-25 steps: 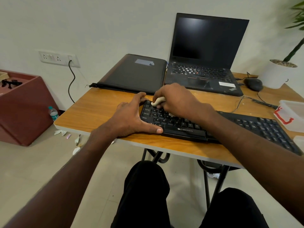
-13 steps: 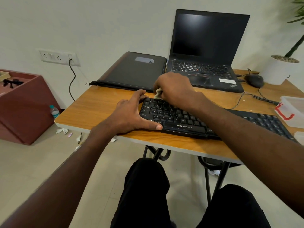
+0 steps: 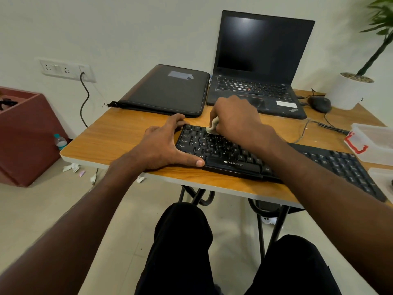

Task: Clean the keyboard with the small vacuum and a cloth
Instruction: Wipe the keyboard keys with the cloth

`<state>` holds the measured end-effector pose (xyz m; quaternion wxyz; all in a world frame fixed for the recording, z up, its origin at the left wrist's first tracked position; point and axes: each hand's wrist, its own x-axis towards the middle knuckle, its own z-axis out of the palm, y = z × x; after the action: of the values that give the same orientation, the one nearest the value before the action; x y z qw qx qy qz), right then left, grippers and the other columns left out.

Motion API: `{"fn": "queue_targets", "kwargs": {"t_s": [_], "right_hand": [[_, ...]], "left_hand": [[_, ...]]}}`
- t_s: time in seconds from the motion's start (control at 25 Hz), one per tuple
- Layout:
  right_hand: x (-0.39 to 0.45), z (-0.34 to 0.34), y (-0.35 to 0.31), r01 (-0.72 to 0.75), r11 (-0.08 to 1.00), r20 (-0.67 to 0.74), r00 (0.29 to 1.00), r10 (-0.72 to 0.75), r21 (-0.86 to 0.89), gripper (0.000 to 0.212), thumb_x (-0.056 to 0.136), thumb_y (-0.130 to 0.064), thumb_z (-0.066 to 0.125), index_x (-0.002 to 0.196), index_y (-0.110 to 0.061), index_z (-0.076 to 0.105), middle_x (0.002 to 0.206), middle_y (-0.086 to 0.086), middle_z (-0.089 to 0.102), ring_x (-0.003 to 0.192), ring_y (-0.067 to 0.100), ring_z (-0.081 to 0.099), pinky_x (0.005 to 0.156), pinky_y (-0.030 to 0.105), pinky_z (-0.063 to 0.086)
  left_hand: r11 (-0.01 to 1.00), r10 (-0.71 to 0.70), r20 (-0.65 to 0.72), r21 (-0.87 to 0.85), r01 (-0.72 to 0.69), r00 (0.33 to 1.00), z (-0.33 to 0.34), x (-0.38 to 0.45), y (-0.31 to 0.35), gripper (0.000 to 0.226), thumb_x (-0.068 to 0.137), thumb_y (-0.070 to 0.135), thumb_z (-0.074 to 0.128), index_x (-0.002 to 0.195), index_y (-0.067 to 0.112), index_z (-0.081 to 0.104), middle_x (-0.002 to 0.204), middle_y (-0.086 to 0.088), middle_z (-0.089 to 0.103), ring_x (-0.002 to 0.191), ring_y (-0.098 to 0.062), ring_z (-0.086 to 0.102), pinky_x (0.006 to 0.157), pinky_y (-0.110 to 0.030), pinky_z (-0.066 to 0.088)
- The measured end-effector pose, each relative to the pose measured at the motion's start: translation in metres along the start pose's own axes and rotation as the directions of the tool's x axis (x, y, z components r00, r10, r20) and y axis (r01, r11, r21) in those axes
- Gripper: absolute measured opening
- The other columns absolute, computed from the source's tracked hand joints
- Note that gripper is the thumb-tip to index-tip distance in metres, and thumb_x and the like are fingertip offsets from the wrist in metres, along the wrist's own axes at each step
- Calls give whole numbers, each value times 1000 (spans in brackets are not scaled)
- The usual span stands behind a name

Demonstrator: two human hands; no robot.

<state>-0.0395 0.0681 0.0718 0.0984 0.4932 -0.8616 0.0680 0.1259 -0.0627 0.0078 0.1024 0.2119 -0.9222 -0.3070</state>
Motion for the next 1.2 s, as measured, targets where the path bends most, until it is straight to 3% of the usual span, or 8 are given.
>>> {"fn": "queue_targets", "kwargs": {"t_s": [0.08,0.16,0.24,0.32,0.56,0.68,0.92,1.2], "right_hand": [[5,-4,-7,-27,998,-30,999,25,-58,16,89,-15,77,104,-18,74,95,7,64,80,27,59,65,39,47],[6,1,-23,44,998,-32,998,-45,-34,15,90,-15,75,104,-18,74,96,6,67,83,26,62,68,40,52],[9,7,-35,120,988,-11,993,-120,95,19,90,-14,73,106,-22,78,98,3,71,88,22,66,74,37,57],[17,12,-35,107,974,-5,994,-108,200,21,87,-13,74,102,-26,80,94,0,74,85,18,68,74,35,60],[27,5,-3,33,999,78,996,-35,35,18,91,-12,71,105,-19,79,98,8,72,86,25,68,73,38,57],[30,0,-1,11,999,35,999,-10,-46,16,90,-8,69,103,-15,74,99,10,68,85,28,64,72,40,55],[29,16,-40,208,961,-62,978,-200,183,21,85,-11,74,99,-25,80,93,2,75,88,22,70,76,40,60],[15,-7,25,63,998,142,988,-58,-27,16,91,-14,74,106,-17,79,104,6,73,93,24,67,85,44,59]], "left_hand": [[1000,12,-4,-5,-12,1000,0,-1,1,148,37,96,73,161,32,22,161,8,47,147,-17,43,129,-49,19],[1000,16,-13,-16,-17,1000,-1,-2,-2,148,38,96,74,161,31,22,161,8,47,147,-16,43,129,-49,21],[999,24,-16,-24,-24,1000,-1,-3,-2,147,40,96,76,161,32,23,161,8,46,147,-16,43,128,-51,25],[999,30,-23,-30,-30,999,-1,-3,-1,145,40,97,77,160,33,24,160,8,47,147,-15,43,127,-52,27],[1000,16,-25,0,-16,1000,-1,-2,0,146,39,96,74,159,31,23,158,12,48,137,-5,41,128,-45,18],[1000,17,-20,2,-17,1000,-1,-1,-1,146,39,97,74,158,32,24,157,12,48,143,-11,44,129,-50,19],[999,1,-22,-33,-2,1000,-1,-4,2,154,36,102,72,161,31,19,161,6,48,147,-19,44,126,-54,29],[999,-34,-11,-8,34,999,-3,-4,3,154,36,98,72,162,31,17,162,10,45,149,-19,39,129,-52,18]]}}
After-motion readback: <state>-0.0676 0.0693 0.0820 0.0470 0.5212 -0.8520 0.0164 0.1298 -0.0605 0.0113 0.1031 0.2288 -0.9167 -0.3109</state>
